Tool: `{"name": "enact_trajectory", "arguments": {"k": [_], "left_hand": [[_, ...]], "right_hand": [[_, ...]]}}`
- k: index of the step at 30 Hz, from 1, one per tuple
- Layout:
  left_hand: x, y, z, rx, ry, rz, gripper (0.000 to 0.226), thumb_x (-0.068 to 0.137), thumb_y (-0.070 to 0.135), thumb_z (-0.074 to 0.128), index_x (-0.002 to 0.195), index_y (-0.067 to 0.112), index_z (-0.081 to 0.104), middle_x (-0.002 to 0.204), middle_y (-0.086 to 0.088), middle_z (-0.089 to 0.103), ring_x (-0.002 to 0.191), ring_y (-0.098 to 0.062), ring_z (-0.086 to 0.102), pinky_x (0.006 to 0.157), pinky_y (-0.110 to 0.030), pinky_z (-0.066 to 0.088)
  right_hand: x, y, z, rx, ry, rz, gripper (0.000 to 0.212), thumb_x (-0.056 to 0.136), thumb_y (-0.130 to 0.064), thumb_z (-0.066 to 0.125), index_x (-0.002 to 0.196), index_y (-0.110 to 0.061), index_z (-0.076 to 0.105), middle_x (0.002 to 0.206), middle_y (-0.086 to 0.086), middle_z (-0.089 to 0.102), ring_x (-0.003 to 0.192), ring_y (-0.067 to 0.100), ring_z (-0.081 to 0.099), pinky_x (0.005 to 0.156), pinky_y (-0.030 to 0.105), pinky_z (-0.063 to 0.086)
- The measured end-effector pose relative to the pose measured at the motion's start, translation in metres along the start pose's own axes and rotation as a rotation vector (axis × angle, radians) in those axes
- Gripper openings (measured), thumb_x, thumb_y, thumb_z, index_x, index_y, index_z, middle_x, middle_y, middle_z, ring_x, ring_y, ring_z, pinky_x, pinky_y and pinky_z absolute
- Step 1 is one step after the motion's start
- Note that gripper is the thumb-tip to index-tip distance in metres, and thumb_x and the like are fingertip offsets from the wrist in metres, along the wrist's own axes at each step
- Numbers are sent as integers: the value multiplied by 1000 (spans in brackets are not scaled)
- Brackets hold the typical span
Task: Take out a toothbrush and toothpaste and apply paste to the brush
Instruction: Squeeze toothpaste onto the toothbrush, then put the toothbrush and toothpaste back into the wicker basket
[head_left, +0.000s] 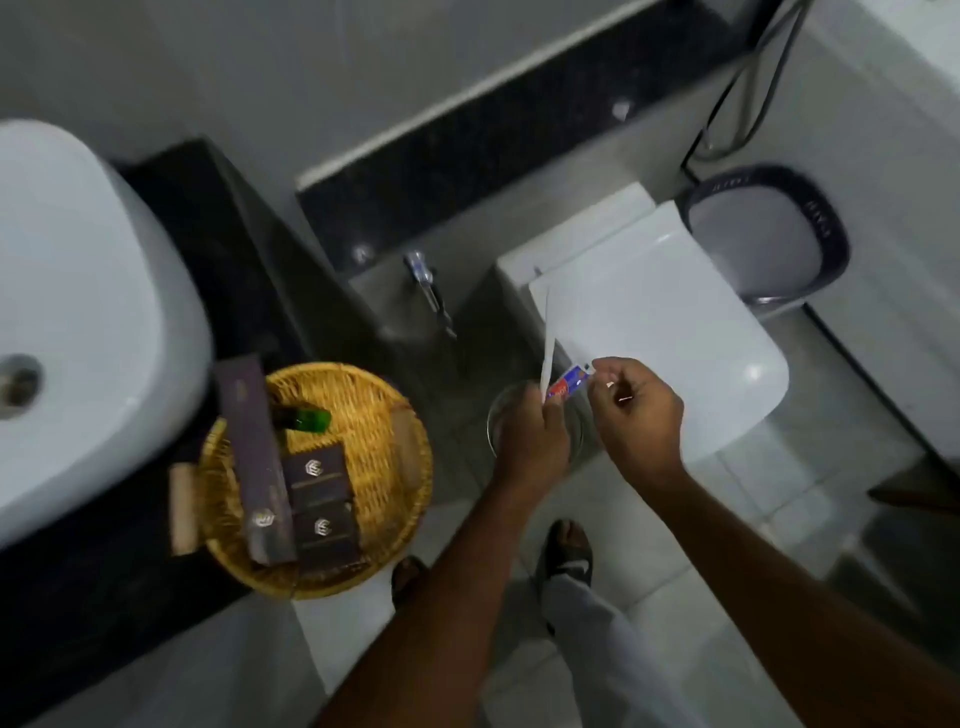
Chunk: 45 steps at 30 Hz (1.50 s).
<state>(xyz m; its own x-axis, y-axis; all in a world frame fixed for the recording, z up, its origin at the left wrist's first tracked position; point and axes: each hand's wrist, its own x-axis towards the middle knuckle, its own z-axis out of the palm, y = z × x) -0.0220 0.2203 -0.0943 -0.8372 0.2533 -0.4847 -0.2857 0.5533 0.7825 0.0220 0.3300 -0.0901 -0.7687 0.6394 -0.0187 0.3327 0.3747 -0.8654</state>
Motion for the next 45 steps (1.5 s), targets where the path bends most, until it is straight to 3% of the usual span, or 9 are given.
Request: {"name": "enact_trajectory", "arguments": {"k": [8, 12, 17, 22, 25, 28, 33, 37, 45], "left_hand": [[-67, 59, -164, 157, 18, 237, 18, 99, 39, 41, 85, 32, 50, 68, 7, 58, 53, -1, 56, 45, -17, 40], [-86, 43, -247, 470, -2, 327, 13, 96, 36, 40, 92, 29, 50, 89, -2, 66, 72, -12, 60, 67, -31, 49], [-102, 19, -312, 514, 31, 344, 13, 95, 30, 43, 99, 23, 53, 99, -1, 63, 82, -13, 53, 74, -31, 40], [-113, 5, -351, 583, 26, 368, 14, 85, 38, 38, 84, 29, 48, 92, -5, 67, 79, -20, 59, 62, -25, 35], [-117, -5, -365, 605, 28, 355, 30, 85, 39, 45, 98, 15, 57, 100, -9, 68, 78, -18, 57, 65, -28, 38], [-117, -20, -373, 617, 43, 339, 19, 89, 28, 46, 91, 11, 55, 99, -14, 67, 77, -18, 54, 67, -29, 38], [-117, -35, -363, 430, 149, 312, 16, 92, 29, 47, 90, 15, 55, 85, 0, 62, 70, -7, 54, 57, -17, 35], [-116, -36, -341, 231, 187, 267, 16, 93, 26, 50, 92, 16, 63, 83, 4, 68, 75, -6, 62, 60, -17, 42], [-117, -50, -312, 103, 207, 118, 9, 94, 27, 53, 89, 21, 58, 80, 5, 65, 73, -6, 61, 57, -20, 40]], "right_hand": [[-2, -192, -17, -347, 29, -622, 24, 87, -18, 50, 101, -19, 70, 106, 3, 70, 92, 24, 62, 73, 34, 54], [-22, -258, 15, -710, -276, -965, 39, 78, -20, 55, 114, -26, 67, 123, -2, 66, 94, 21, 64, 68, 30, 55], [-45, -297, 58, -803, -423, -1325, 16, 71, -3, 72, 80, -14, 66, 81, 3, 65, 72, 23, 57, 51, 36, 50], [-63, -307, 83, -909, -425, -1411, 7, 80, -12, 67, 87, -11, 67, 83, 7, 69, 77, 26, 60, 57, 38, 53], [-68, -306, 86, -917, -402, -1365, 13, 78, -13, 74, 89, -8, 68, 83, 10, 69, 77, 27, 62, 59, 41, 55], [-75, -294, 76, -911, -345, -1222, 16, 76, -15, 78, 87, -7, 70, 82, 12, 71, 74, 28, 65, 58, 38, 57], [-92, -257, 59, -740, -394, -482, 17, 84, -28, 66, 88, -25, 49, 72, -6, 61, 65, 14, 63, 56, 25, 43], [-107, -236, 72, -412, -466, 1, 17, 81, -24, 75, 76, -25, 59, 70, -6, 66, 65, 7, 64, 55, 21, 49], [-125, -219, 114, -309, -192, 247, 17, 81, -28, 75, 73, -19, 63, 72, -2, 69, 66, 15, 62, 53, 23, 38]]}}
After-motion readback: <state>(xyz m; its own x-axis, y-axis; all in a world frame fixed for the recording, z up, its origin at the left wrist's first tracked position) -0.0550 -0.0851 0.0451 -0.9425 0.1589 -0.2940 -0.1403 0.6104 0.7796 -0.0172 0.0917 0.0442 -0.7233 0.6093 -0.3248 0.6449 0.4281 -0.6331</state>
